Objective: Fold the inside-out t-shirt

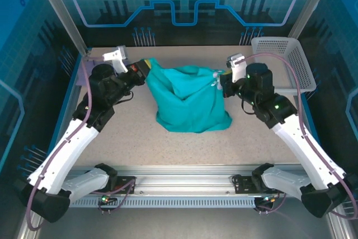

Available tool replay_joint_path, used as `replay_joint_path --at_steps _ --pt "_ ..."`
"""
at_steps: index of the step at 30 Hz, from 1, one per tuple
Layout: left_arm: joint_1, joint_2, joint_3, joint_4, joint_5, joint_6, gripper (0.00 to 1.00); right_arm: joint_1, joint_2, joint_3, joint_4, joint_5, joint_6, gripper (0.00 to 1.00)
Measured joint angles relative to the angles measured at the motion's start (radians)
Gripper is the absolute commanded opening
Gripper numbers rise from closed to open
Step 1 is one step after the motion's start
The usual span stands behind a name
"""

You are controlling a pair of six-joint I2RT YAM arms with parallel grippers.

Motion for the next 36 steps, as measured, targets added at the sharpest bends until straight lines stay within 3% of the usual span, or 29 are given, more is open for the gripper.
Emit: replay_joint_path --at_steps 8,13,17,20,23,27,32,36 --pt "0.016 0.070 -0.216 -0.065 -0.002 0.019 0.16 0.005 0.195 -0.016 -0.002 -0.277 0.006 0.00" --pt "0.013 0.075 -0.278 -0.109 -0.006 0.125 0.41 0.034 0.296 -0.016 0.002 -0.341 0.010 0.00" --pt "-0.049 -0.055 -0.356 -0.106 -0.036 0.235 0.56 0.046 0.355 0.004 -0.006 -0.363 0.010 0.00" --pt "-0.124 -0.148 -0.386 -0.073 -0.014 0.309 0.60 0.047 0.371 0.027 -0.011 -0.367 0.010 0.00" --pt "-0.184 -0.146 -0.390 -0.002 0.023 0.359 0.64 0.047 0.373 0.042 -0.013 -0.371 0.010 0.00" --pt "-0.248 -0.039 -0.378 0.032 0.037 0.435 0.66 0.047 0.375 0.054 -0.022 -0.370 0.009 0.00" --pt "-0.255 0.117 -0.309 0.033 0.036 0.500 0.67 0.047 0.375 0.055 -0.035 -0.370 0.009 0.00" --pt "-0.256 0.216 -0.252 0.047 0.037 0.535 0.59 0.047 0.375 0.060 -0.043 -0.370 0.009 0.00"
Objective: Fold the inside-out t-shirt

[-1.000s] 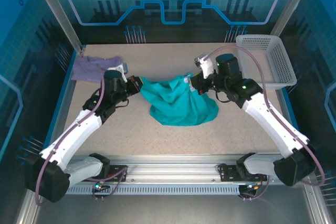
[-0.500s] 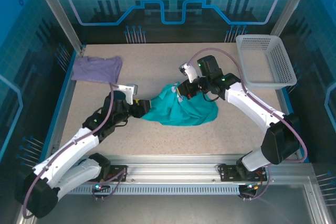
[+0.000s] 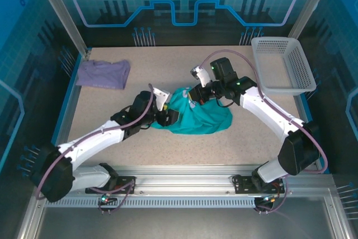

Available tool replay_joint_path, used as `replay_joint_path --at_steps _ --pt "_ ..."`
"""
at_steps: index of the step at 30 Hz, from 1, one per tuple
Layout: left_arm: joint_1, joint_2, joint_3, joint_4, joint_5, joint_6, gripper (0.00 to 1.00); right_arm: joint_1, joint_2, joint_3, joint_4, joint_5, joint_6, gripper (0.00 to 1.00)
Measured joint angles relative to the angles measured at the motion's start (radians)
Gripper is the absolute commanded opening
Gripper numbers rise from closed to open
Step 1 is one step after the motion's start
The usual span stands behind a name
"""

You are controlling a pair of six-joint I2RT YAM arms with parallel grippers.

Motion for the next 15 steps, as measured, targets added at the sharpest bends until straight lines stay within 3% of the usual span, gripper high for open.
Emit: replay_joint_path --at_steps 2,7,9,13,15 --pt "0.000 0.044 0.019 0.014 0.003 0.010 0.52 0.000 0.001 0.003 0.000 0.000 0.000 0.00" --pt "0.000 0.145 0.066 0.034 0.026 0.001 0.02 -0.001 0.014 0.013 -0.004 0.005 0.000 0.00" --pt "-0.001 0.153 0.077 0.034 0.035 -0.017 0.00 -0.001 0.027 0.027 -0.013 0.027 0.001 0.04" --pt "-0.001 0.117 0.089 0.036 0.078 -0.116 0.00 -0.001 0.089 0.130 -0.055 0.143 0.031 0.38" --pt "-0.001 0.071 0.089 0.039 0.094 -0.190 0.00 -0.001 0.107 0.168 -0.055 0.207 0.047 0.47"
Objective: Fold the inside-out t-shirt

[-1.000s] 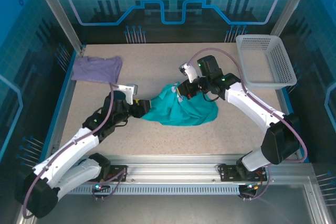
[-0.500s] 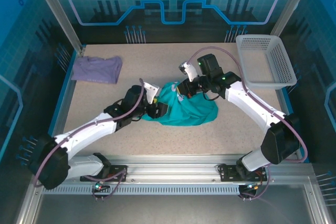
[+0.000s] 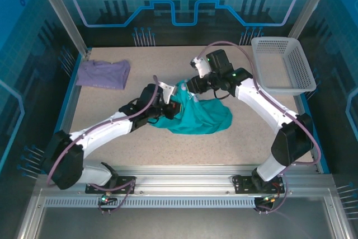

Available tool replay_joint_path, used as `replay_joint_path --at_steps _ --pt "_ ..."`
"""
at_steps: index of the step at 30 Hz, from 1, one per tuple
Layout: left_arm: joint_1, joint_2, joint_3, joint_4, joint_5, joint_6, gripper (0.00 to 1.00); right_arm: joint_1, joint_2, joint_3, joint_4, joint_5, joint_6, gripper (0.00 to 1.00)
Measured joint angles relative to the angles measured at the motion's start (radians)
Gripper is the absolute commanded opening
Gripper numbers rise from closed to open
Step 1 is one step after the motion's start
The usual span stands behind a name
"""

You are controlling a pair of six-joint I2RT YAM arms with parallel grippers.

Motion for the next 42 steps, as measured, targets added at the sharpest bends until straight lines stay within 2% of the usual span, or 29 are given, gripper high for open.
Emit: replay_joint_path --at_steps 3,7,10,12,14,16,18,20,23,26,31,37,42 --pt "0.000 -0.096 0.000 0.011 0.003 -0.121 0.00 0.001 -0.036 -0.021 0.006 0.082 0.010 0.57" --pt "-0.001 -0.187 0.002 0.032 -0.005 -0.237 0.00 0.025 -0.233 -0.229 0.068 0.126 0.019 0.64" --pt "-0.001 -0.214 0.002 0.032 -0.019 -0.285 0.00 0.114 -0.391 -0.416 0.152 0.125 0.057 0.69" --pt "-0.001 -0.222 0.002 0.031 -0.024 -0.305 0.00 0.176 -0.414 -0.481 0.210 0.120 0.084 0.72" --pt "-0.001 -0.228 0.002 0.030 -0.024 -0.322 0.00 0.224 -0.369 -0.513 0.285 0.121 0.118 0.71" --pt "-0.001 -0.235 0.002 0.025 -0.027 -0.327 0.00 0.249 -0.298 -0.522 0.363 0.129 0.150 0.65" --pt "-0.001 -0.242 0.002 0.022 -0.035 -0.328 0.00 0.267 -0.221 -0.524 0.423 0.164 0.179 0.48" --pt "-0.002 -0.254 0.002 0.012 -0.050 -0.327 0.00 0.270 -0.173 -0.524 0.440 0.232 0.209 0.38" --pt "-0.001 -0.277 0.002 -0.014 -0.068 -0.325 0.00 0.258 -0.187 -0.550 0.446 0.333 0.220 0.28" --pt "0.014 -0.294 0.002 -0.035 -0.068 -0.325 0.00 0.215 -0.278 -0.616 0.453 0.346 0.204 0.10" --pt "0.055 -0.298 0.002 -0.043 -0.044 -0.328 0.00 0.111 -0.423 -0.677 0.462 0.240 0.163 0.00" --pt "0.083 -0.283 0.014 -0.060 -0.038 -0.327 0.01 0.022 -0.499 -0.694 0.486 0.005 0.133 0.00" --pt "0.116 -0.166 0.062 -0.088 -0.106 -0.293 0.05 -0.014 -0.495 -0.693 0.525 -0.151 0.156 0.00"
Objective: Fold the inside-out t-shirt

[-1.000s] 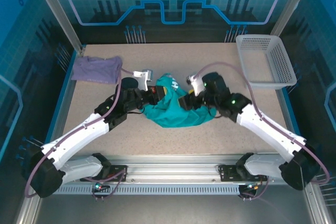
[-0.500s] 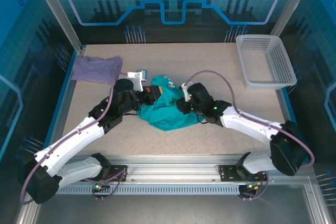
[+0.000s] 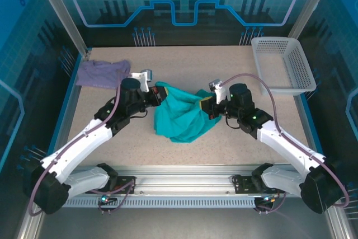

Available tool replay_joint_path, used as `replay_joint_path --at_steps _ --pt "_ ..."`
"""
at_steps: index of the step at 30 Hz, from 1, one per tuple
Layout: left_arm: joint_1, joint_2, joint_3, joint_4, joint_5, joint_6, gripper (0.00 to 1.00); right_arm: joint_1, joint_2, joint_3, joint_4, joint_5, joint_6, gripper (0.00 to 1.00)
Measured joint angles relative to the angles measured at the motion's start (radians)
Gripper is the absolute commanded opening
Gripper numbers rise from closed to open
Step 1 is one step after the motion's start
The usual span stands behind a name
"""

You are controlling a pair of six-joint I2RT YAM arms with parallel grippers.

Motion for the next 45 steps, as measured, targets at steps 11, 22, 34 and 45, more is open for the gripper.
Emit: replay_joint_path --at_steps 11,22,34,45 --pt "0.017 0.191 0.032 -0.179 -0.172 0.124 0.52 0.000 0.190 0.020 0.060 -0.091 0.158 0.00" --pt "-0.127 0.040 -0.111 -0.151 -0.131 0.006 0.63 0.000 0.220 0.035 0.079 -0.097 0.200 0.00" --pt "-0.127 0.412 0.015 0.015 -0.067 -0.007 0.35 0.000 0.220 0.035 0.097 -0.096 0.203 0.00" --pt "-0.124 0.171 -0.028 0.095 0.196 0.108 0.00 -0.006 0.092 0.133 -0.219 0.021 -0.110 0.00"
